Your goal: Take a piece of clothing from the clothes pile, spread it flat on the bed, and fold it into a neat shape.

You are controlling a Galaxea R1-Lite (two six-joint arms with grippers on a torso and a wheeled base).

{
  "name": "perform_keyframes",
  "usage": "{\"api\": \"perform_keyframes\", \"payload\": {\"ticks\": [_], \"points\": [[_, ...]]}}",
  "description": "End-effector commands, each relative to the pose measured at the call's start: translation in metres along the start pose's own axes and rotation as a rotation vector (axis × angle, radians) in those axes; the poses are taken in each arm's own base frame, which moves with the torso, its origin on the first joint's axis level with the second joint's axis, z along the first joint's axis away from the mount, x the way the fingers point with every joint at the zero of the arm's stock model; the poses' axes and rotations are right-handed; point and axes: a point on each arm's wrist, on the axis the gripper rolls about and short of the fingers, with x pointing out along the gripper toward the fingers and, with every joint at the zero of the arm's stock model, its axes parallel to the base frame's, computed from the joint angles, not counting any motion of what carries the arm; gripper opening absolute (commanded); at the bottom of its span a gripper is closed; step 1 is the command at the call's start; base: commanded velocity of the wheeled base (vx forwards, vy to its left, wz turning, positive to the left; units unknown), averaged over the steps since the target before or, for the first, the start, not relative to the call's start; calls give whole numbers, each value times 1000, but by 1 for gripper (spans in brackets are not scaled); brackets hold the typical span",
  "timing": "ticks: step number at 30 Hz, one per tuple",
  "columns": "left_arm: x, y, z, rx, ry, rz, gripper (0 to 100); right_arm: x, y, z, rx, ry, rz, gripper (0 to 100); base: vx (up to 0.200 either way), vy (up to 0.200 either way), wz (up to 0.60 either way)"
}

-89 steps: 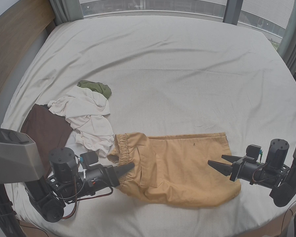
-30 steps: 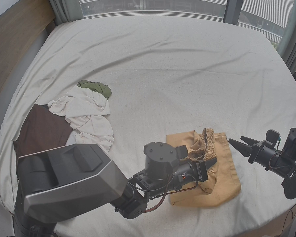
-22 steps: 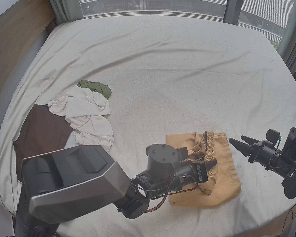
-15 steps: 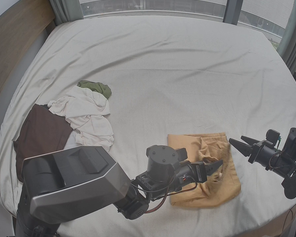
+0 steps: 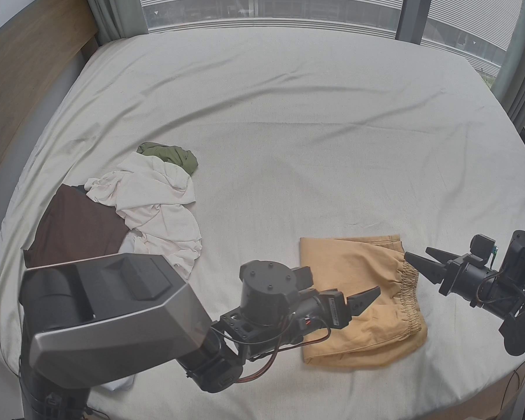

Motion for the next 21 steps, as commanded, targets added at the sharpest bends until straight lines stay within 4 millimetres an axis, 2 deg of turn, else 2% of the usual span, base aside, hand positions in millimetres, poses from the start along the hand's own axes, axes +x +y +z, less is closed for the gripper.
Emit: {"api": "perform_keyframes", "payload": {"ticks": [1,4,10,16,18,21], "points": [[-39,-2,17,38,-51,14,100,0,0,-8,13,39,-1,100,0,0,0],[-67,9,19,41,-100,33,100,2,7,-16,19,72,21,100,0,0,0],[-99,24,13,33,-118,82,100,6,12,-20,20,92,41,100,0,0,0],[-139,5,49,29,-226,39,100,7,12,-25,27,112,33,100,0,0,0],[-146,2,53,31,-239,29,100,7,13,-26,27,116,33,100,0,0,0],[-171,2,58,48,-245,34,100,8,16,-28,25,122,37,100,0,0,0]]}}
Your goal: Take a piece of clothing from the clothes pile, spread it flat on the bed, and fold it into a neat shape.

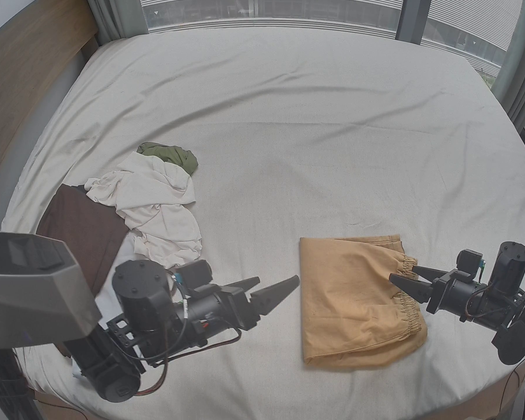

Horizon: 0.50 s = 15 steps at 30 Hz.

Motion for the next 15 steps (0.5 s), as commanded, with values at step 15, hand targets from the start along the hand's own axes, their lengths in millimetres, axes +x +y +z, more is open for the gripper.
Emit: {"api": "perform_keyframes", "payload": {"ticks": [15], "points": [[-86,21,16,336,26,138,100,2,-4,-14,25,65,-28,100,0,0,0]]}}
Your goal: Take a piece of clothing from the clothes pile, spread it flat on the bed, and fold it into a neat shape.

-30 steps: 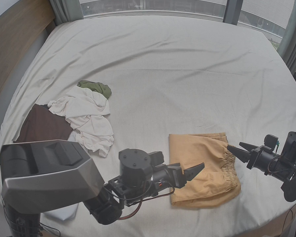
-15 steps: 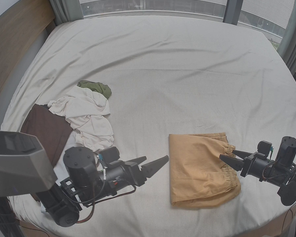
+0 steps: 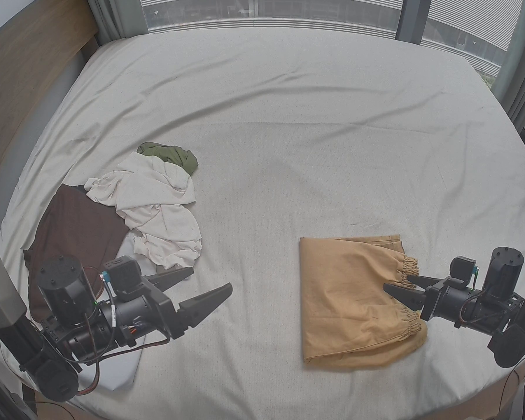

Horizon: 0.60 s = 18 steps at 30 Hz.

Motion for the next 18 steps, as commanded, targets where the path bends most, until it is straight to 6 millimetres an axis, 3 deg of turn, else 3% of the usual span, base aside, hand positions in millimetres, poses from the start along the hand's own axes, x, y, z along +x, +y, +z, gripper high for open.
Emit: {"api": "perform_keyframes", "payload": {"ticks": [1,18], "points": [[-10,4,-6,22,31,30,100,-2,-4,-4,13,20,-18,100,0,0,0],[-23,7,-25,146,132,52,100,-11,-37,-22,36,98,-157,100,0,0,0]]}}
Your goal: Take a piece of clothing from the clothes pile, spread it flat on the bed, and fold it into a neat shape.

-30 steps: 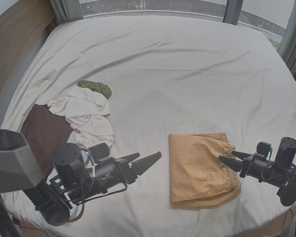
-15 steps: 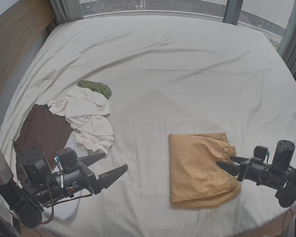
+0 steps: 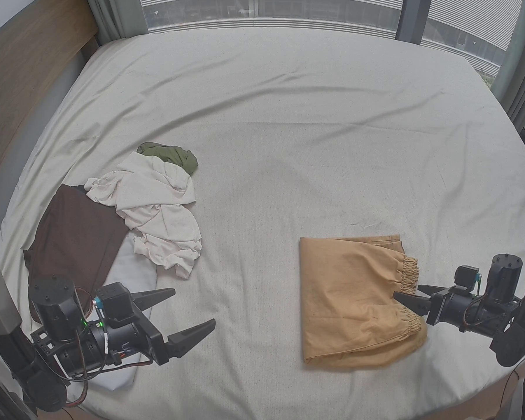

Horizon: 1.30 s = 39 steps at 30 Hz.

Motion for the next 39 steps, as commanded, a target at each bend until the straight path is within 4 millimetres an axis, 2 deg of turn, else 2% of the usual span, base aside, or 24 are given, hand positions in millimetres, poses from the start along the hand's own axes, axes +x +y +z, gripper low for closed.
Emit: {"api": "perform_keyframes", "payload": {"ticks": [1,5,11,15,23,30,39], "points": [[2,1,-5,-6,25,1,100,2,-14,-13,19,59,-49,100,0,0,0],[1,1,-5,-7,27,0,100,4,-21,-18,26,81,-72,100,0,0,0],[1,1,-5,-7,27,0,100,3,-22,-22,36,99,-77,100,0,0,0],[1,-1,-4,-4,23,-6,100,8,-28,-35,64,160,-91,100,0,0,0],[0,-3,-5,-3,27,-15,100,12,-32,-44,87,203,-100,100,0,0,0],[1,-3,-6,-5,33,-14,100,18,-32,-53,101,243,-89,100,0,0,0],[0,-3,-7,-7,39,-12,100,25,-25,-51,90,238,-50,100,0,0,0]]}}
